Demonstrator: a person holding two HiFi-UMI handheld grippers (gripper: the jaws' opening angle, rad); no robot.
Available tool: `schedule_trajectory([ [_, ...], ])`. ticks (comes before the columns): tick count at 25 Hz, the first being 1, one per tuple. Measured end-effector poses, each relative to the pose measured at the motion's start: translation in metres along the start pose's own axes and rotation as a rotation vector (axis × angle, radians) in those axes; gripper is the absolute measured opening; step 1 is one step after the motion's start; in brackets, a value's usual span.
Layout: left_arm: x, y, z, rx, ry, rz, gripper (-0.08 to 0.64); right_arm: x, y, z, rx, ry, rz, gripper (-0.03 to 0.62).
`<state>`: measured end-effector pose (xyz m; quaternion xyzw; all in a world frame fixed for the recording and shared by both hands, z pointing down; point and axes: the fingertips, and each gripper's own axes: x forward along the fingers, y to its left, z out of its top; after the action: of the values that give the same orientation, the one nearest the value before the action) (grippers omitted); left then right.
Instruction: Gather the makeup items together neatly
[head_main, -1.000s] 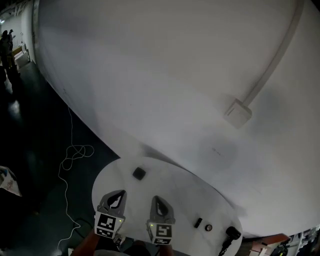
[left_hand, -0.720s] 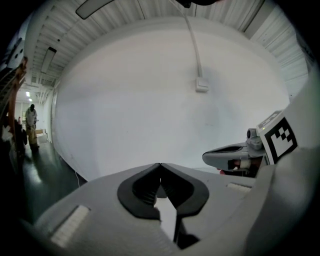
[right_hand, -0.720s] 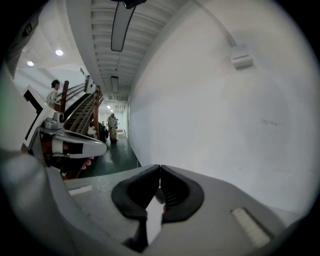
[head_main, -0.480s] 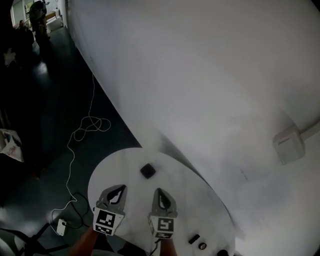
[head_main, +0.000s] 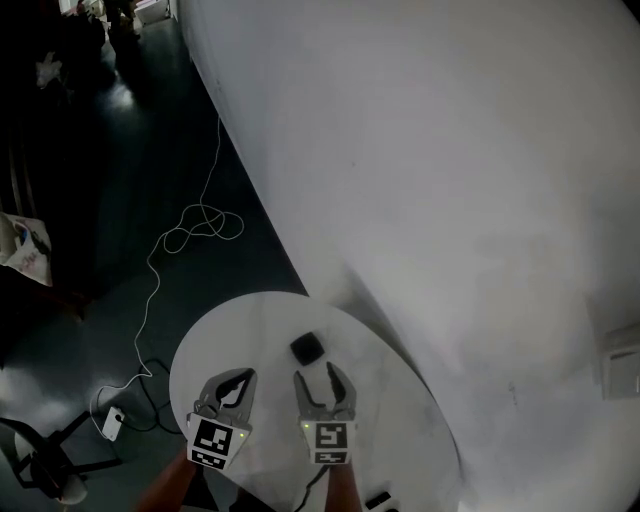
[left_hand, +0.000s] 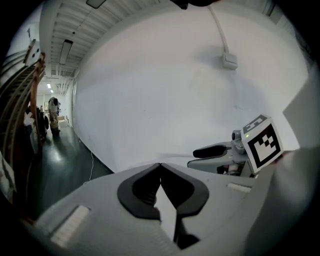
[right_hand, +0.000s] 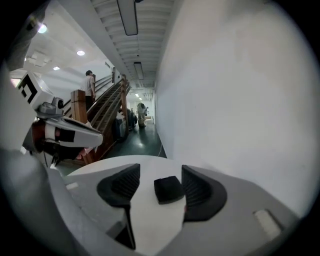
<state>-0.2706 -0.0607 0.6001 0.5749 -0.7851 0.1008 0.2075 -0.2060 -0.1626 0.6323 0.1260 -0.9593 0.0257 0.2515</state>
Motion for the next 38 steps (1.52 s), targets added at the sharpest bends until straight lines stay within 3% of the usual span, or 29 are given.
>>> schedule_trajectory([
  [7, 0.006, 0.007, -0.023, -0.023, 0.037, 0.029, 0.011, 0.037, -0.007, -0.033, -0.038, 0.083, 0.055, 0.339],
  [18, 0.015, 0.012, -0.052, -0.052, 0.096, 0.054, 0.011, 0.075, -0.019, -0.067, -0.014, 0.180, 0.119, 0.341],
  [38, 0.021, 0.019, -0.053, -0.065, 0.109, 0.069, 0.011, 0.086, -0.009, -0.076, -0.073, 0.273, 0.184, 0.319],
])
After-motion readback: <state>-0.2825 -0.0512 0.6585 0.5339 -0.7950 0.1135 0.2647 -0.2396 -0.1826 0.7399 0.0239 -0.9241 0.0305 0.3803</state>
